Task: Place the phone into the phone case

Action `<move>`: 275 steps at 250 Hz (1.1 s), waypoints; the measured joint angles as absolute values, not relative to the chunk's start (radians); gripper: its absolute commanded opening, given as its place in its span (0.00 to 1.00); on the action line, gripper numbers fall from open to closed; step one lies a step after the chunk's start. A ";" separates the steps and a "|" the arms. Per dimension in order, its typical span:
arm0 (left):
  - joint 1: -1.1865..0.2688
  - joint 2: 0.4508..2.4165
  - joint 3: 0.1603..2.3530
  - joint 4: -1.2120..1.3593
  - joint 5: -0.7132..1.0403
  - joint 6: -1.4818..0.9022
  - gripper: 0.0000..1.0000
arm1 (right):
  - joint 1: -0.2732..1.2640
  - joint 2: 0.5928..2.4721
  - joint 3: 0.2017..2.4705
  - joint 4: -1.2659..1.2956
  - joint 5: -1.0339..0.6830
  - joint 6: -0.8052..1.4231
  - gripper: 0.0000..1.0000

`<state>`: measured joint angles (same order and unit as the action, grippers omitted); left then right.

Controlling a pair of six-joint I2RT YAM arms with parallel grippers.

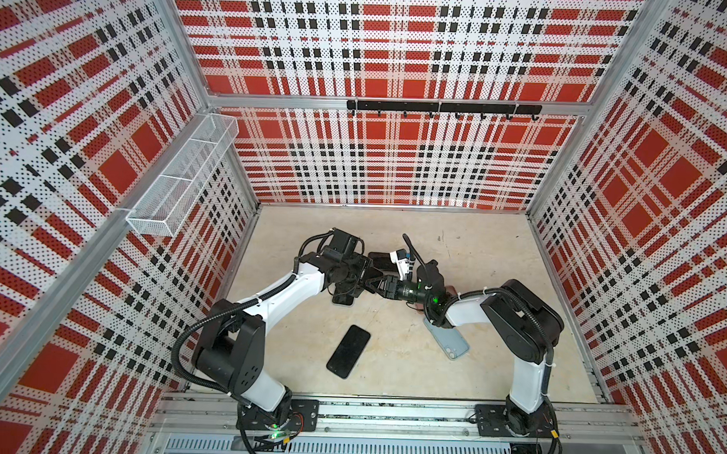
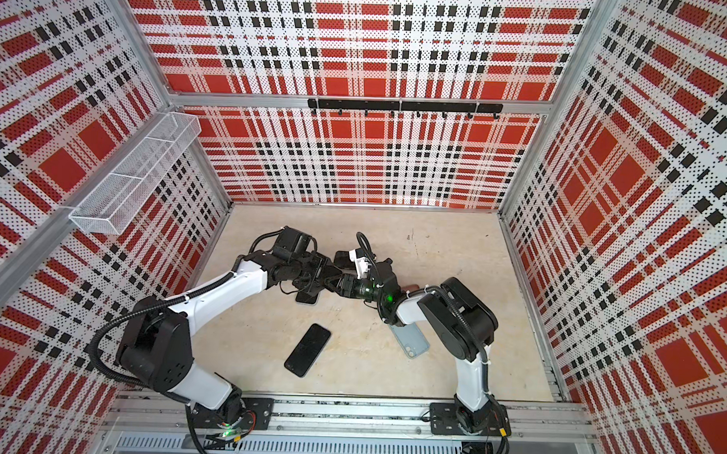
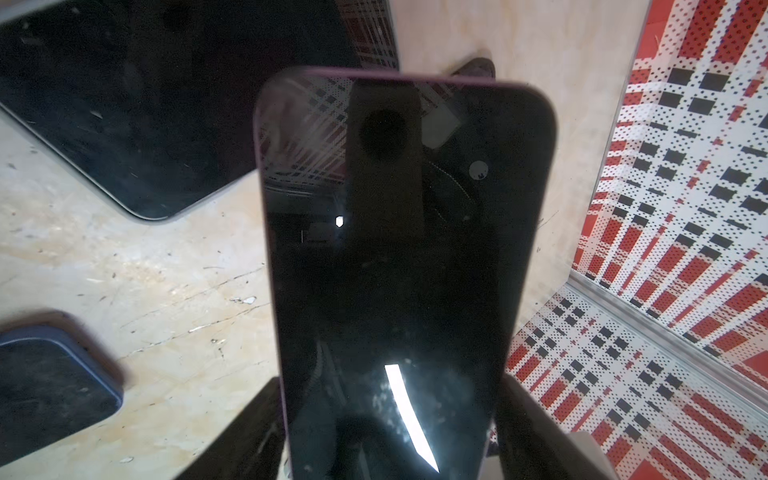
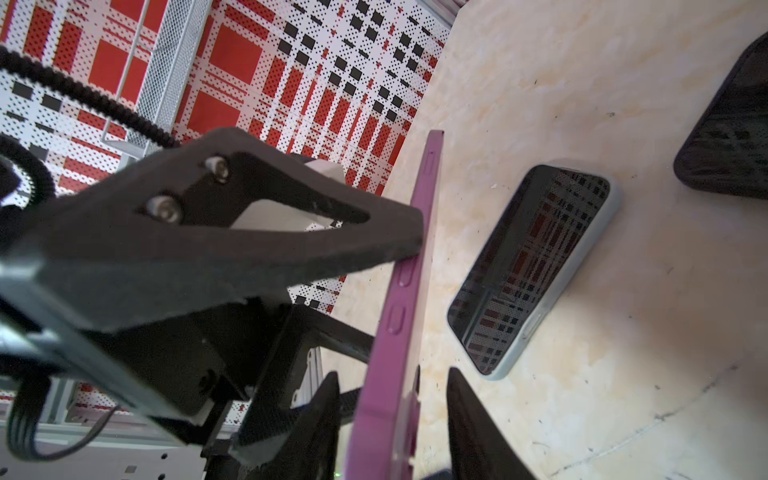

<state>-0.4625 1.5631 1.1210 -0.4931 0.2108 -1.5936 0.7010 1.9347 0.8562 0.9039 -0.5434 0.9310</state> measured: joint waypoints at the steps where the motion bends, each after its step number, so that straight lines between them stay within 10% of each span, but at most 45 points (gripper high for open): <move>1: -0.463 1.563 1.121 -0.493 0.211 -1.594 0.48 | 0.701 1.935 0.856 0.904 -0.543 0.932 0.35; 127: -0.475 1.576 1.122 -0.478 0.227 -1.597 0.56 | 0.699 1.940 0.857 0.898 -0.476 0.916 0.00; 224: -0.479 1.568 1.171 -0.474 0.246 -1.504 0.99 | 0.686 1.796 0.794 0.781 -0.423 0.884 0.00; 275: -0.465 1.489 1.217 -0.468 0.227 -1.329 1.00 | 0.641 1.609 0.733 0.604 -0.406 0.827 0.00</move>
<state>-0.4652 1.4887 1.2167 -0.4683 0.2268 -1.3293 0.6411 1.6093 0.7330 0.6044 -0.4061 0.8268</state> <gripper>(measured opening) 0.996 0.107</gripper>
